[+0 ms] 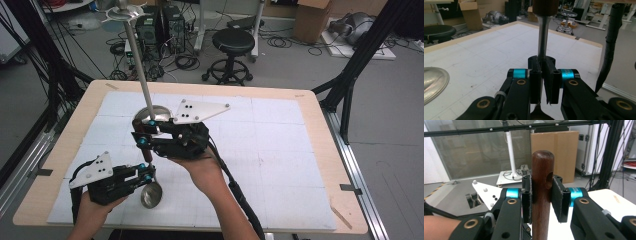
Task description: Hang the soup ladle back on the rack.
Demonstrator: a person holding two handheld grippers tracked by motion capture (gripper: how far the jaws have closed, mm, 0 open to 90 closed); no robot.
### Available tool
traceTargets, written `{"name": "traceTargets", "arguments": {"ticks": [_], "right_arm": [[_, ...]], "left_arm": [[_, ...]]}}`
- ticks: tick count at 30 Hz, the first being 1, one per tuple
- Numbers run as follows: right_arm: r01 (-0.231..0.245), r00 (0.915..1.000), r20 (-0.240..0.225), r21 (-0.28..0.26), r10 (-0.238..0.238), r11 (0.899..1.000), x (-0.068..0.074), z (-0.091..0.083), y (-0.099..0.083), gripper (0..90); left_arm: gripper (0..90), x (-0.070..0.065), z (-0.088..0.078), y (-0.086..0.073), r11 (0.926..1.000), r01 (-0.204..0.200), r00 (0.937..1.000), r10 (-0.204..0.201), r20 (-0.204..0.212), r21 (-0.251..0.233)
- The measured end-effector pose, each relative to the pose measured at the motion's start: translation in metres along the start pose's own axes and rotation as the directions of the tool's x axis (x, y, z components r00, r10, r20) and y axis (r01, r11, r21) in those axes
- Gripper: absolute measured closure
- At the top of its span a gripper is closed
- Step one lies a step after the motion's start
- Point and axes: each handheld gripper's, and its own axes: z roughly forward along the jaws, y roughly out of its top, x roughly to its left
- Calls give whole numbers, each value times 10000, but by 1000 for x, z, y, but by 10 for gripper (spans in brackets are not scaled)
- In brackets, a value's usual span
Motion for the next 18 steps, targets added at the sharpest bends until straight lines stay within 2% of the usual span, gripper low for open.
{"name": "traceTargets", "arguments": {"ticks": [3,6,11,13,18], "right_arm": [[5,9996,-268,-36,-6,10000,-1,0,0,727],[128,9989,-441,76,-124,9999,-1,1,0,727],[329,9966,-761,217,-312,9992,-1,1,-1,727],[330,9941,-1036,164,-311,9993,-2,1,-1,727],[277,9800,-1972,3,-271,9996,-4,1,-2,727]], "left_arm": [[825,2,-1,0,9999,113,9990,-108,437,-125],[717,5,-2,2,9982,483,9937,-445,1029,-348],[648,10,0,-2,9982,577,9894,-549,1342,-172],[646,11,1,-3,9983,558,9871,-525,1511,-176],[651,9,5,-7,9990,398,9765,-351,2124,-179]]}}
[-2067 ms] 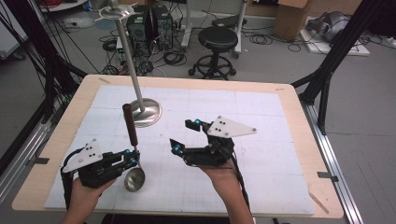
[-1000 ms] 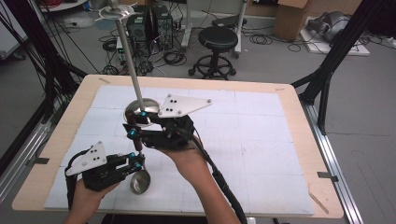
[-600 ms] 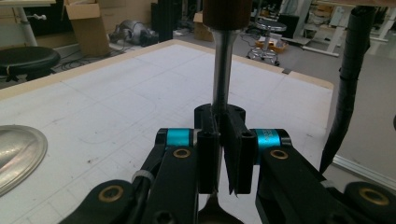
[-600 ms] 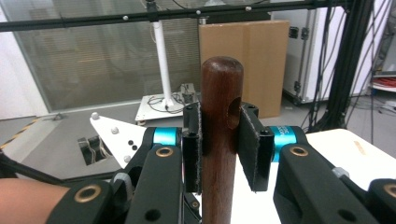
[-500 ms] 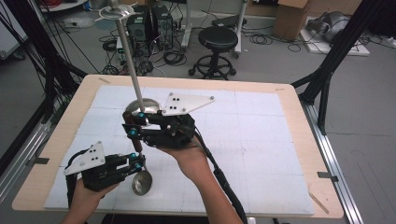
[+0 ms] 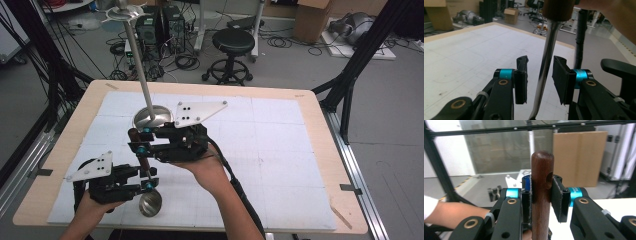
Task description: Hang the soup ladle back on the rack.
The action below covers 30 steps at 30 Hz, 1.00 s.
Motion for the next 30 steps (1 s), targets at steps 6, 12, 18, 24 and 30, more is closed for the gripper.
{"name": "traceTargets", "arguments": {"ticks": [6,12,18,24,30], "right_arm": [[122,9986,-514,-90,-126,9999,-1,-3,-1,727],[62,9975,-705,-297,-83,9995,-2,-8,-4,727],[-391,9992,-43,-757,389,9964,-2,-11,-9,504],[-20,9737,2275,-478,128,9989,13,-9,-14,409],[123,9414,3372,-213,-44,9997,20,-1,-11,443]], "left_arm": [[705,0,1,-2,10000,-64,9994,62,342,38],[817,-2,2,-4,9996,-271,9988,274,402,-87],[838,-7,4,-1,9996,-259,9993,260,-252,60],[839,-9,3,3,10000,-79,9868,84,-1617,36],[839,-14,5,3,9994,-140,9623,224,-2712,329]]}}
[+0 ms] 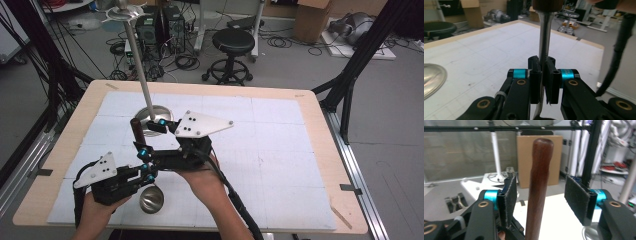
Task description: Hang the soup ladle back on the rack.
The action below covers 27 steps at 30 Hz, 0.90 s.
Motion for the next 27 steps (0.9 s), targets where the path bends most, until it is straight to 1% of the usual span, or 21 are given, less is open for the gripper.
{"name": "traceTargets", "arguments": {"ticks": [1,3,4,6,8,10,13,15,16,17,18,20,22,23,24,26,27], "right_arm": [[-218,9995,226,32,217,9998,0,1,1,447],[-395,9989,233,-55,396,9992,0,2,2,477],[-510,9982,320,-62,512,9987,1,2,3,486],[-671,9971,342,-81,673,9977,2,3,6,493],[-674,9973,286,-71,676,9977,2,4,9,506],[-605,9976,330,-1,604,9982,3,5,11,523],[-545,9979,350,-5,545,9985,3,5,13,599],[-539,9981,286,5,538,9985,2,5,13,651],[-543,9984,170,45,542,9985,2,5,13,711],[-470,9989,75,21,469,9989,2,5,12,716],[-527,9986,-48,42,527,9986,2,5,12,722],[-531,9985,-163,84,532,9986,2,4,13,728],[-558,9977,-379,91,561,9984,1,3,13,730],[-569,9972,-482,82,572,9983,1,3,13,730],[-607,9963,-612,91,611,9981,0,2,13,730],[-706,9920,-1046,25,705,9975,-4,-1,13,730],[-756,9905,-1150,26,754,9971,-5,-2,13,730]], "left_arm": [[839,0,0,0,10000,-2,10000,2,-71,31],[839,-1,1,0,9998,1,9998,2,-176,186],[839,-2,2,0,9998,-24,9997,29,-263,190],[839,-3,2,0,9996,-79,9992,89,-388,269],[839,-3,3,0,9995,-40,9990,53,-444,299],[839,-4,3,0,9995,-15,9990,29,-445,319],[839,-4,4,0,9996,-6,9991,17,-412,276],[839,-4,3,0,9996,-15,9993,26,-385,273],[838,-4,3,-1,9996,-34,9994,44,-341,289],[838,-4,4,-1,9996,-51,9996,58,-268,287],[837,-4,4,-1,9996,-65,9998,71,-193,292],[834,-4,5,-2,9997,39,10000,-39,24,231],[824,-1,5,-2,9995,244,9987,-253,449,215],[791,0,5,-2,9993,317,9974,-329,636,187],[733,2,5,-2,9989,424,9962,-436,749,176],[650,5,3,-2,9978,622,9947,-639,808,234],[633,7,2,-2,9973,702,9933,-717,905,199]]}}
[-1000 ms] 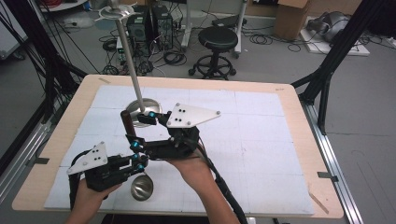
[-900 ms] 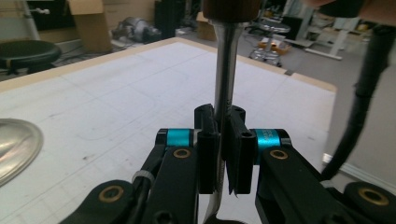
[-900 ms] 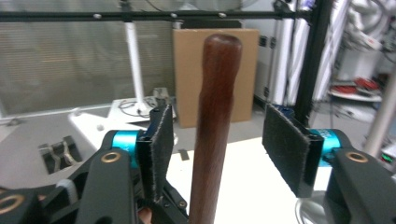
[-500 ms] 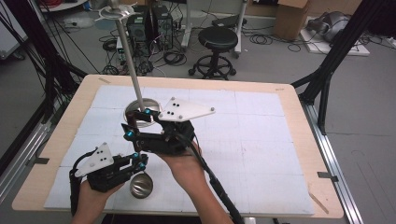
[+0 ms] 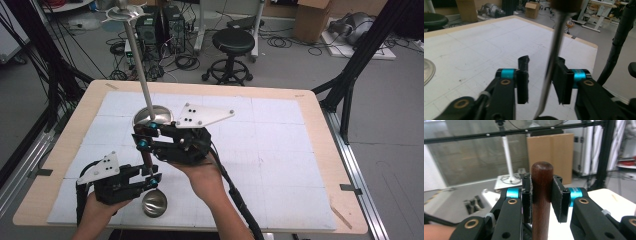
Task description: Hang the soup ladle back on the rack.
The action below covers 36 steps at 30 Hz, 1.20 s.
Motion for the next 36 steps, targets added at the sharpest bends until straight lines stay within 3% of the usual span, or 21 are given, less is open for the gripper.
{"name": "traceTargets", "arguments": {"ticks": [4,7,12,18,24,29,36], "right_arm": [[21,9995,-302,-111,-24,9999,-6,-7,-3,730],[27,9980,-628,-225,-41,9997,-11,-12,-5,730],[-86,9909,-1342,-230,54,9997,-17,-17,-10,730],[229,9853,-1687,-177,-256,9996,-18,-16,-10,730],[438,9773,-2070,-64,-442,9990,-15,-13,-11,729],[435,9754,-2160,-96,-445,9990,-14,-12,-12,730],[420,9752,-2174,-37,-418,9991,-14,-12,-12,729]], "left_arm": [[562,6,-7,2,9983,103,9974,-62,714,-570],[525,9,-13,4,9913,-48,9922,211,1229,-1313],[478,10,-18,12,9830,-65,9807,421,1911,-1834],[463,5,-14,22,9851,-225,9665,650,2483,-1703],[505,1,-9,32,9871,-489,9607,881,2631,-1522],[578,0,-5,34,9867,-761,9573,1127,2663,-1438],[615,0,-3,36,9868,-749,9546,1126,2756,-1436]]}}
